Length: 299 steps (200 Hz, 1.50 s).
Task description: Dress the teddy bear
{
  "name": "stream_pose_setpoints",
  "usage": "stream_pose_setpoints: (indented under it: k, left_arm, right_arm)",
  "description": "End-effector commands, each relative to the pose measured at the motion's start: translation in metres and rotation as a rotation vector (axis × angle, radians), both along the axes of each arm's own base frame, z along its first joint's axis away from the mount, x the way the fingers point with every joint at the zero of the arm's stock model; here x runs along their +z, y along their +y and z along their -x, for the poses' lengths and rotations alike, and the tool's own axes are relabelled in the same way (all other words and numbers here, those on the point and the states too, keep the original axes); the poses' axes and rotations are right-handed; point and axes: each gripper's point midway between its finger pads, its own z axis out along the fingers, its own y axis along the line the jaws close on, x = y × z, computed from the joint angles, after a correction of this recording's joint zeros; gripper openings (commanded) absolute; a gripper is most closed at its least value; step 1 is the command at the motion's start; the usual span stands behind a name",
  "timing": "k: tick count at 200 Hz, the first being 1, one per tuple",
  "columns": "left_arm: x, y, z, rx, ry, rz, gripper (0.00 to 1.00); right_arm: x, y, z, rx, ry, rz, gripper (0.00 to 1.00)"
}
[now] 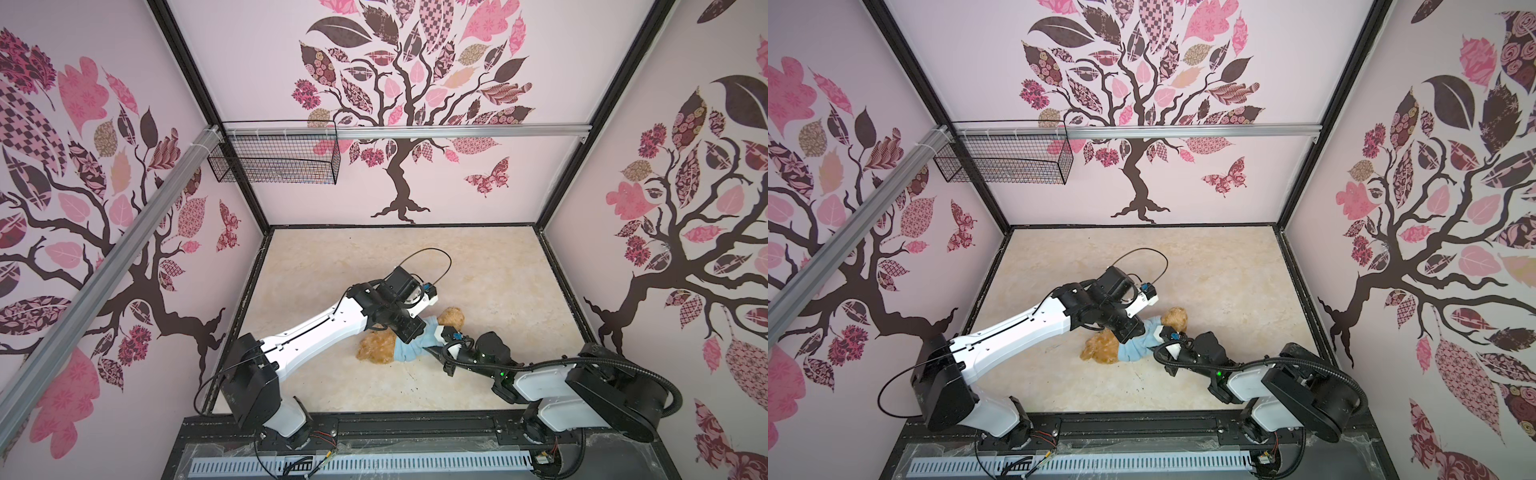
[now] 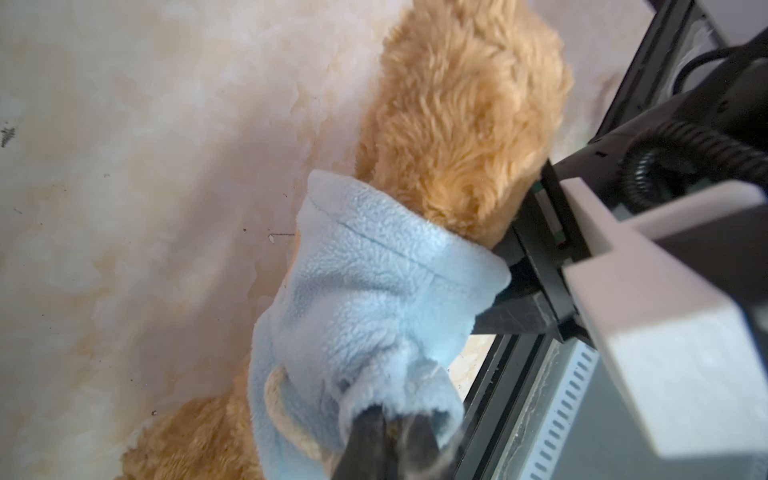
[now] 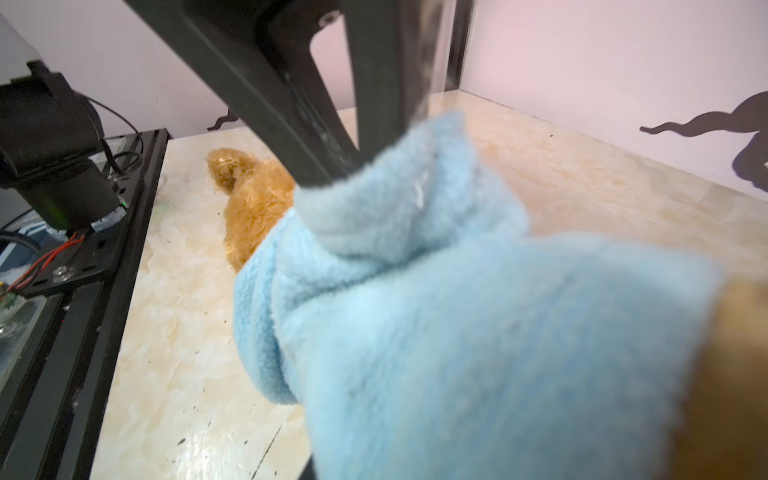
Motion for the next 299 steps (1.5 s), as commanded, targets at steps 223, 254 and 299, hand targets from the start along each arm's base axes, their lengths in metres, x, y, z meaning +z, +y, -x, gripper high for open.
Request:
stream_pose_setpoints:
  k: [223, 254, 299]
  left_arm:
    - [0.040, 0.054, 0.043, -0.215, -0.342, 0.187, 0.00]
    - [0.012, 0.057, 0.049, -0.310, -0.382, 0.020, 0.00]
    - [0.047, 0.045, 0.047, -0.235, -0.373, 0.198, 0.10]
  right_arm:
    - [0.018, -0.014, -0.043, -0.217, 0.414, -0.288, 0.00]
    - [0.021, -0.015, -0.052, -0.206, 0.494, -0.344, 0.00]
    - [0.020, -0.010, -0.043, -0.133, 0.417, -0.274, 0.00]
